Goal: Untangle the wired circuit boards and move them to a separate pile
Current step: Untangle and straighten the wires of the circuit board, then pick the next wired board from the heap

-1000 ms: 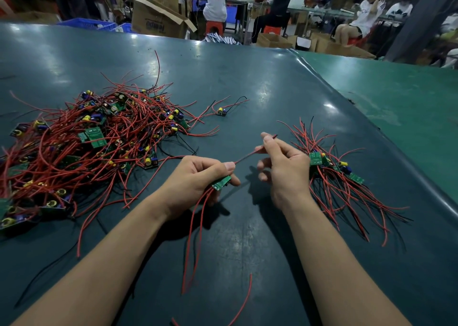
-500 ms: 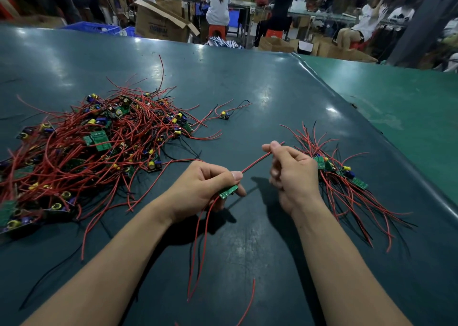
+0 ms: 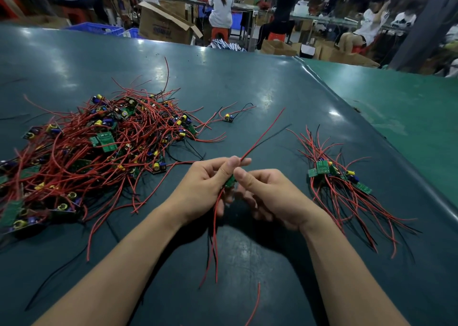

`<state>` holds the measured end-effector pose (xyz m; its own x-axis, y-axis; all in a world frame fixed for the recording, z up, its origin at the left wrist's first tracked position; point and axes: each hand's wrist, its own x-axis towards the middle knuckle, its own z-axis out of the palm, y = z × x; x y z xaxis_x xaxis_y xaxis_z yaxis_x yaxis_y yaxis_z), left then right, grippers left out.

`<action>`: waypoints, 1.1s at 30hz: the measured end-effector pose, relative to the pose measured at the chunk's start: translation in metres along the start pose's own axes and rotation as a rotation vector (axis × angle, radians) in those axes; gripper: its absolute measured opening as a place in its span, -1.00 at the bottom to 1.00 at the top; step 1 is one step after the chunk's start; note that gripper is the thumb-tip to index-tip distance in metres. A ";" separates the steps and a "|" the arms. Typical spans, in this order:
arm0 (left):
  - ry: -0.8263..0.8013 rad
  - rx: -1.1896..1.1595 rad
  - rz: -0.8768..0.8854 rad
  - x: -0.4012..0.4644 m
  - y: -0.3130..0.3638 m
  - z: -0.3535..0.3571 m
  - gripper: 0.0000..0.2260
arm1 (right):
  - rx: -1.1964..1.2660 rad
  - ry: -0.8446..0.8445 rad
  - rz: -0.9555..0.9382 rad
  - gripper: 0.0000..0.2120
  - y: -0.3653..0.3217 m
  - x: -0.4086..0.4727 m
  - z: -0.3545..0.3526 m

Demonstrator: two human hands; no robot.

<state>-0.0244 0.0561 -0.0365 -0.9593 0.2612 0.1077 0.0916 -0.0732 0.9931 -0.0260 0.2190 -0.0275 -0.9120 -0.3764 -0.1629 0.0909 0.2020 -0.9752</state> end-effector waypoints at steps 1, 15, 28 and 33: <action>-0.014 0.010 -0.004 0.000 0.000 0.000 -0.66 | -0.028 -0.024 -0.019 -0.59 0.000 0.000 0.000; -0.039 -0.279 0.057 0.005 0.003 -0.021 -0.70 | 0.159 0.670 -0.431 -0.74 -0.006 0.005 -0.007; 0.357 -0.181 0.103 0.008 0.000 -0.025 -0.83 | 0.936 0.933 -0.098 -0.78 -0.002 0.006 -0.016; 0.459 0.435 0.244 0.000 -0.003 -0.021 -0.91 | 0.662 0.804 -0.154 -0.74 -0.003 0.011 -0.007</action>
<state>-0.0307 0.0363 -0.0409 -0.9051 -0.1555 0.3957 0.3268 0.3409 0.8815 -0.0393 0.2202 -0.0255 -0.9071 0.4038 -0.1190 -0.0697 -0.4227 -0.9036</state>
